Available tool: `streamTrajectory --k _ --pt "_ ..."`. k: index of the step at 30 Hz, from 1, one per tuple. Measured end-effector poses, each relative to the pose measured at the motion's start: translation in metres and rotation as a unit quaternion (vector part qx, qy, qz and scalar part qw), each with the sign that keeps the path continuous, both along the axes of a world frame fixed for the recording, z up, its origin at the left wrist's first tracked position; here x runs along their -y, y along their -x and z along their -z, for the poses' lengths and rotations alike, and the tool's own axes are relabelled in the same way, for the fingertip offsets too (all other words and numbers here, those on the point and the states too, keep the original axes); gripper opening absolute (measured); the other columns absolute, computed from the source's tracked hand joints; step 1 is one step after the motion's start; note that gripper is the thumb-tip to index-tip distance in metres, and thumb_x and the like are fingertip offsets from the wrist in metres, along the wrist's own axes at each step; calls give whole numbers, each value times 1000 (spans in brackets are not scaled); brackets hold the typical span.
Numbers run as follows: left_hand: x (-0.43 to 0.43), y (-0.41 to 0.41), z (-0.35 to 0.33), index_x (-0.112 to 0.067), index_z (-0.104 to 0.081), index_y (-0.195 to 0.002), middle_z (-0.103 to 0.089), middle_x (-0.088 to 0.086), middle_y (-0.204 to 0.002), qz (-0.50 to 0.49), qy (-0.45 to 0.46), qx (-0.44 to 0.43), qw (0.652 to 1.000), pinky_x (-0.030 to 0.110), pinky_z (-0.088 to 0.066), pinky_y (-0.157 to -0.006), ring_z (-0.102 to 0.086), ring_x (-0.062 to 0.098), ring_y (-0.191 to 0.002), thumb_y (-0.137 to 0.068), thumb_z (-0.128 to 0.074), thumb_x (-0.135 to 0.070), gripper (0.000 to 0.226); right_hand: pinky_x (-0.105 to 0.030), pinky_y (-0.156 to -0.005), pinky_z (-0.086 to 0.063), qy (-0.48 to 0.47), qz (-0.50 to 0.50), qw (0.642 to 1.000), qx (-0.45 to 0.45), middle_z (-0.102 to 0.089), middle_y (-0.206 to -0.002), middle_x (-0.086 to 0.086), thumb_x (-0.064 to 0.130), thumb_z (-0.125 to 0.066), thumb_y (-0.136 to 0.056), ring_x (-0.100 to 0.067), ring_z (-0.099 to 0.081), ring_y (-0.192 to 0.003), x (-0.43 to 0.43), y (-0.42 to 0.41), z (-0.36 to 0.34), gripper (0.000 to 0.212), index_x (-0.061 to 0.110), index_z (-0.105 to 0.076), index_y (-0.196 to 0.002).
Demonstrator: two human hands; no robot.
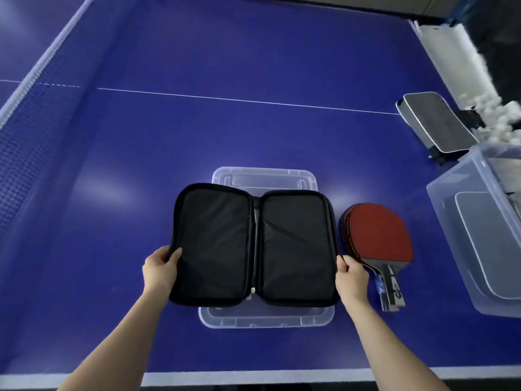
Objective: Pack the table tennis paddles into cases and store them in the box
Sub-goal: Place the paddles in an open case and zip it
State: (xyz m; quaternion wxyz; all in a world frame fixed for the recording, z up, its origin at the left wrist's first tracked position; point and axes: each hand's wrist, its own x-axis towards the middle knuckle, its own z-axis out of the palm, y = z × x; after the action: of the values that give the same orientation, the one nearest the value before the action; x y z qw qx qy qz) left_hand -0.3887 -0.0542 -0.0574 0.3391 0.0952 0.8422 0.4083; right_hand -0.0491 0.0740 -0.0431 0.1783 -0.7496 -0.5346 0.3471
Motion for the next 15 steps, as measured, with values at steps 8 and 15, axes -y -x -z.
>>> streamTrajectory --k 8,15 --pt "-4 -6 0 -12 -63 -104 -63 -2 -90 39 48 -69 996 34 -43 -76 -57 25 -89 -90 -63 -27 20 -32 -58 -31 -38 -36 995 80 -56 -72 -10 12 -52 -96 -25 -48 -68 2 -8 12 22 -1 -57 -79" --pt "-11 -19 -17 -8 -47 -132 -48 14 -129 60 37 -165 984 43 -41 -92 -48 33 -118 -85 -69 -28 56 -43 -74 -43 -196 64 970 127 -60 -92 -20 9 -75 -77 -37 -54 -90 -5 -42 -20 30 -4 -60 -100"
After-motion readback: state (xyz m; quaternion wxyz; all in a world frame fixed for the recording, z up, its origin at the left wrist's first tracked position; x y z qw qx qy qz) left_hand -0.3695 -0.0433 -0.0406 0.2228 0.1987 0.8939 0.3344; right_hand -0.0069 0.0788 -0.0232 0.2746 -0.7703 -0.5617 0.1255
